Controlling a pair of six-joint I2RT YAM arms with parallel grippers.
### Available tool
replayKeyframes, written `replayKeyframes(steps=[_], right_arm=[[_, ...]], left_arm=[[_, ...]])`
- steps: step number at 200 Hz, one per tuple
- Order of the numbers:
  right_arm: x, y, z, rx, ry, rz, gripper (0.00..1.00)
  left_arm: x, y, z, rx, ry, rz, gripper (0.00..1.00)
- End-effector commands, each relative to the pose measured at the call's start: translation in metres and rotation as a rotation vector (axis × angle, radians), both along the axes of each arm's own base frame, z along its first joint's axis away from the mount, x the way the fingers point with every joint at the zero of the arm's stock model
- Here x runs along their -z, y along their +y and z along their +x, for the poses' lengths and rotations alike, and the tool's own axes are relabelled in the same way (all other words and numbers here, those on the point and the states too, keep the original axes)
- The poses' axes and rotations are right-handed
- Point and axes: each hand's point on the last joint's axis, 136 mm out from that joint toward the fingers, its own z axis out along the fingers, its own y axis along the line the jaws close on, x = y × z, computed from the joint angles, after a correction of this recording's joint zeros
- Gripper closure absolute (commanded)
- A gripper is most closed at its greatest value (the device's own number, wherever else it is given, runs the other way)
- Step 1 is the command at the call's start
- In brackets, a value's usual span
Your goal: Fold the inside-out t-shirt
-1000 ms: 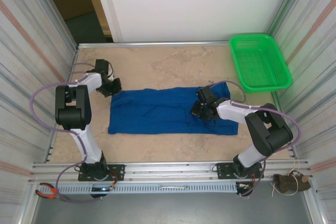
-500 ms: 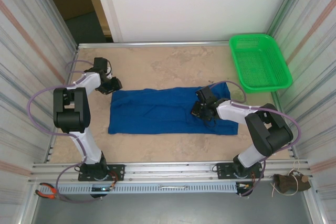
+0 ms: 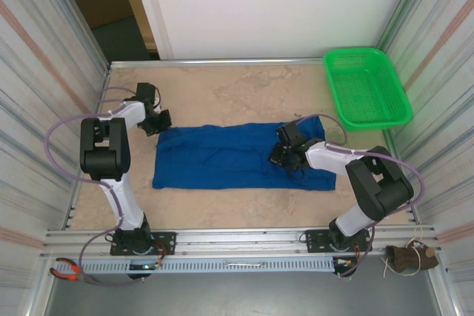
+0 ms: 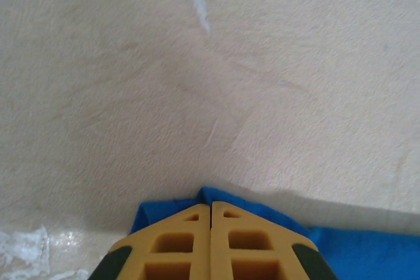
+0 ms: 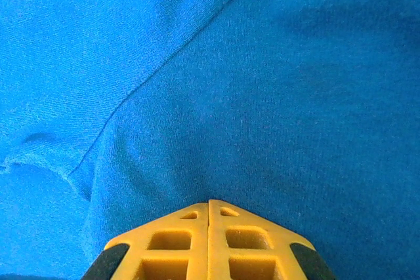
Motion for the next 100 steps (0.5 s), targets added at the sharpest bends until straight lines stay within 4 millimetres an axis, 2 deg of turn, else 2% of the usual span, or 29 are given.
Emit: replayKeyframes(steps=[1, 41, 73, 87, 100], right_arm=[[0.024, -0.026, -0.033, 0.042, 0.121, -0.105, 1.0], [0.03, -0.035, -0.041, 0.074, 0.16, -0.129, 1.0], [0.032, -0.036, -0.043, 0.084, 0.165, -0.123, 1.0], [0.031, -0.035, -0.042, 0.082, 0.161, -0.121, 1.0], [0.03, -0.034, -0.041, 0.078, 0.159, -0.122, 1.0]], left_arm=[[-0.014, 0.004, 0.015, 0.014, -0.03, 0.033, 1.0], [-0.034, 0.013, 0.04, 0.003, -0.072, 0.034, 1.0], [-0.025, 0.012, 0.044, 0.02, -0.037, 0.035, 1.0], [-0.021, 0.016, 0.044, 0.019, -0.021, 0.045, 0.75], [-0.026, 0.021, 0.044, 0.013, -0.024, 0.049, 0.64]])
